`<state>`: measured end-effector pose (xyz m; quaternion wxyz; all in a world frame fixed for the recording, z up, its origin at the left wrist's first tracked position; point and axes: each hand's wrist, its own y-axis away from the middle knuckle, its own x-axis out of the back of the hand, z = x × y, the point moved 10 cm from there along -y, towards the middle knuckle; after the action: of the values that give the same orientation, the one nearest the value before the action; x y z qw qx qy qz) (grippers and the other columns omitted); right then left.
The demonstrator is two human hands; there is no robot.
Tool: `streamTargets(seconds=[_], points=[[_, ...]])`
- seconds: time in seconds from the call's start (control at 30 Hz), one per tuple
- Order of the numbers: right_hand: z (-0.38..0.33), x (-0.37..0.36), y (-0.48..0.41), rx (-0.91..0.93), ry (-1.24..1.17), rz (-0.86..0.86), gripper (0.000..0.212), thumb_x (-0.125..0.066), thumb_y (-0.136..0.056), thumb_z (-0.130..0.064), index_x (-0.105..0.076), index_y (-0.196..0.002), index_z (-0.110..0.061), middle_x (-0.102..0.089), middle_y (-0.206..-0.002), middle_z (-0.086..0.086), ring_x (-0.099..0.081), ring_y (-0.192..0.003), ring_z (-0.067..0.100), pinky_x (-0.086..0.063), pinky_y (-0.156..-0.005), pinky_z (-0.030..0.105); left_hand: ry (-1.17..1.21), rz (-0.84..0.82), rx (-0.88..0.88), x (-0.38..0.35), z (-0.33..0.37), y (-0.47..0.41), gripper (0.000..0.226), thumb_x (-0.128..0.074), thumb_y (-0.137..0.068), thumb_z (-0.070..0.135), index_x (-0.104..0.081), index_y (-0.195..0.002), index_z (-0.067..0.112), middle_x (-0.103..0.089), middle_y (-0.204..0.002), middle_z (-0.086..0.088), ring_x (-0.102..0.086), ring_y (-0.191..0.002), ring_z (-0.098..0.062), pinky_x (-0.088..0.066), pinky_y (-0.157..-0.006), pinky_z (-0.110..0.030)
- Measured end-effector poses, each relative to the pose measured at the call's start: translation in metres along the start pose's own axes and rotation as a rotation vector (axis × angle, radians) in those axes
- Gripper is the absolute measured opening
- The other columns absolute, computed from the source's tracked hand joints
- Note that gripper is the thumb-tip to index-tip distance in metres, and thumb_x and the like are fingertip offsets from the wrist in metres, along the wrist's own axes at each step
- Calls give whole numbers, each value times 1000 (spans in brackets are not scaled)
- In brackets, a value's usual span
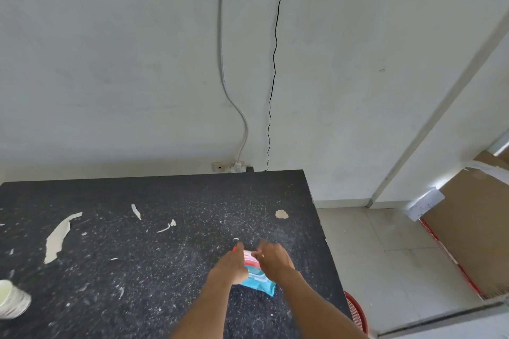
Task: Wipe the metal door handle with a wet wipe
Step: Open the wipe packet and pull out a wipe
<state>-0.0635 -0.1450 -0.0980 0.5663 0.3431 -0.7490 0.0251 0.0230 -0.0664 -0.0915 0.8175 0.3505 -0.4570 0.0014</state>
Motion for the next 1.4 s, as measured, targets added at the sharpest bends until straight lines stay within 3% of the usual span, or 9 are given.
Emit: streamTargets(seconds=[0.1,0.23,0.33,0.5,0.73,0.93,1.07,1.4], points=[[7,13,0,-74,-25,111,36,-54,-97,-39,-46,-126,-18,-66,-114,4,-67,-88,15,-56,-77,22,2,13,11,1,0,0,77,-50,-96,16,1,-153,13,-61,-125,-6,-64,-95,-14,-54,-80,-25],[13,14,4,-115,-14,164,32,-56,-97,-32,-58,-126,-19,-58,-130,1,-64,-102,14,-54,-89,23,-35,-47,-47,-1,4,-1,49,-49,-93,10,-39,-141,14,-59,-127,-5,-61,-104,-15,-50,-78,-23],[16,9,8,-124,46,177,34,-60,-95,-28,-60,-128,-21,-48,-137,2,-56,-110,15,-50,-94,25,-44,-54,-56,-3,3,-1,40,-49,-95,11,-50,-134,16,-58,-130,-6,-60,-110,-17,-52,-89,-23],[18,-13,10,-137,-26,89,31,-63,-94,-25,-64,-125,-17,-66,-120,0,-68,-97,15,-54,-92,23,-37,-46,-32,-5,-2,-4,40,-51,-94,11,-50,-134,15,-59,-130,-7,-60,-112,-19,-51,-95,-27],[15,-21,7,-147,-76,57,35,-68,-90,-17,-65,-124,-19,-63,-127,1,-65,-107,17,-52,-96,26,-21,-63,0,-5,-6,-6,46,-52,-92,8,-48,-136,17,-57,-130,-6,-58,-113,-19,-49,-95,-28],[18,-18,11,-291,-125,97,51,-74,-84,-32,-57,-129,-16,-64,-124,-1,-64,-106,15,-52,-93,25,-38,-102,-2,-6,-10,-1,46,-49,-92,7,-48,-137,16,-59,-130,-7,-59,-113,-21,-51,-95,-29],[12,-18,13,-337,-127,95,46,-73,-85,-26,-60,-127,-14,-67,-121,1,-65,-107,16,-54,-91,26,-60,-161,-6,-10,-11,1,46,-49,-90,9,-50,-135,18,-59,-130,-6,-59,-113,-21,-49,-95,-30],[24,-35,6,-436,-340,11,53,-81,-79,-21,-59,-124,-4,-68,-119,7,-67,-101,19,-57,-84,26,-67,-220,38,-18,-17,-1,60,-65,-84,12,-45,-139,22,-52,-139,-3,-52,-122,-21,-42,-100,-32]])
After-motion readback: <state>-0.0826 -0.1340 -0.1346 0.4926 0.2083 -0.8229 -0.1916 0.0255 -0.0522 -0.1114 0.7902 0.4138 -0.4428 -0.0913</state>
